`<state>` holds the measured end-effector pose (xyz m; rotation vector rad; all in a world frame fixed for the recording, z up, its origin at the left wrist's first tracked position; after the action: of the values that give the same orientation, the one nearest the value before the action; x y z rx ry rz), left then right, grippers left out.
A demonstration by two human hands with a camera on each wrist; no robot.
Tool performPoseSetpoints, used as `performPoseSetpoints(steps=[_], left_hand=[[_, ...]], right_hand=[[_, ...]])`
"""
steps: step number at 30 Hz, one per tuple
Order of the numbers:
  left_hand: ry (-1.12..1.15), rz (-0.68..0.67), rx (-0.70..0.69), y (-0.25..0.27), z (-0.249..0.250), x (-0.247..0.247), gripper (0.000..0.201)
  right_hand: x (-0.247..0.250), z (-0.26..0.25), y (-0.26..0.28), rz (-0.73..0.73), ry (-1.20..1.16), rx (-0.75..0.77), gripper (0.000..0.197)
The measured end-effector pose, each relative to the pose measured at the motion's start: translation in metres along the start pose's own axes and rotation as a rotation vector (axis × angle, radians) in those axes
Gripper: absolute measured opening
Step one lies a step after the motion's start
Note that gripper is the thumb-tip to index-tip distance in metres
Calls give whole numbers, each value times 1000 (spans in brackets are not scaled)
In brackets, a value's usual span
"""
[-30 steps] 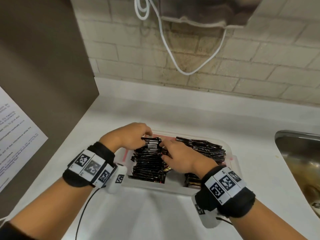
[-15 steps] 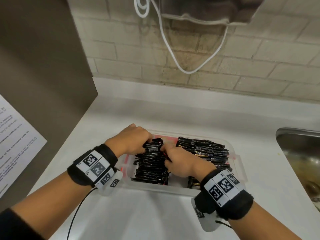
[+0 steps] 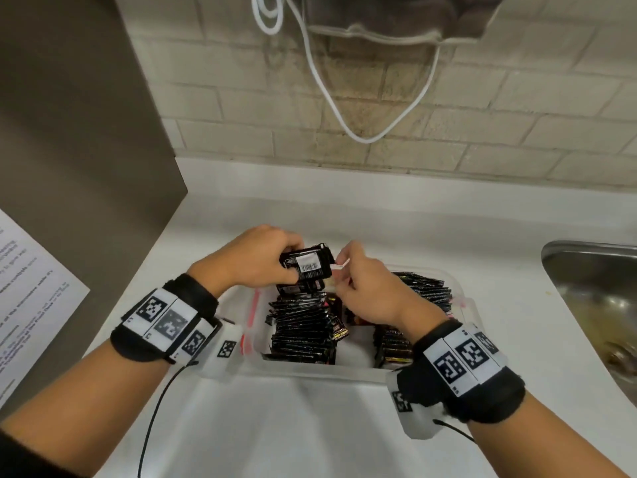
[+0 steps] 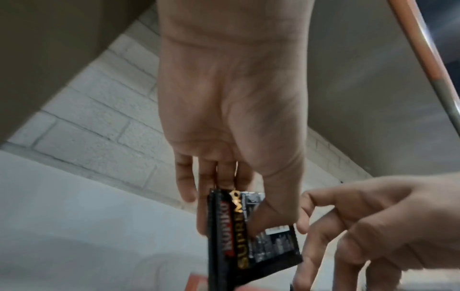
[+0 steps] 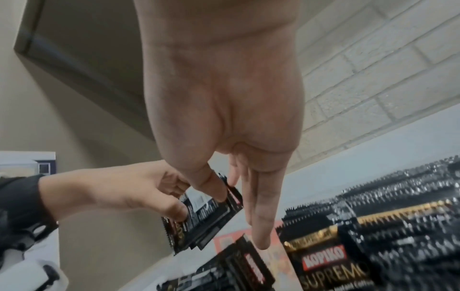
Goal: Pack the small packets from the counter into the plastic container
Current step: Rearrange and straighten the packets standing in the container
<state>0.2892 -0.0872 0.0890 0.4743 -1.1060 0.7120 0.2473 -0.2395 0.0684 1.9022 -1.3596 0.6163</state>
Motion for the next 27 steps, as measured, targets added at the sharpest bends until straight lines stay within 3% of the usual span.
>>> performPoseSetpoints(steps=[2, 5, 8, 12, 19, 22, 27], left_hand=[[135, 56, -18, -1, 4, 13, 15], [350, 99, -72, -3, 16, 20, 19], [528, 85, -77, -5, 26, 16, 23], [692, 91, -39, -6, 23, 8, 22], [1091, 2, 128, -4, 16, -17, 18], [1126, -49, 121, -4, 21, -24, 25], [1179, 17, 156, -6, 22, -30, 45]], right_hand=[[15, -4, 0, 88, -98, 30, 40], [26, -15, 5, 109, -225, 134, 56], [29, -19, 9, 93, -341, 202, 42], [27, -10, 10, 48, -519, 184, 31], [18, 0, 7, 11, -571, 117, 38], [21, 3, 8, 47, -520, 100, 40], [31, 10, 9, 100, -550, 78, 48]])
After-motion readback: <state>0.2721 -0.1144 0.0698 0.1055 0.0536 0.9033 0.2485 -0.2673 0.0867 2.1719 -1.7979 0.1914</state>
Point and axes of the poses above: each hand's wrist, its own y-axis away from the middle knuckle, its own x-axis out of the back of the hand, z = x × y, the point moved 7 cm from there along -y, towards the middle knuckle, and after that the axes turned 10 degrees about -x, right-handed, at the moved point
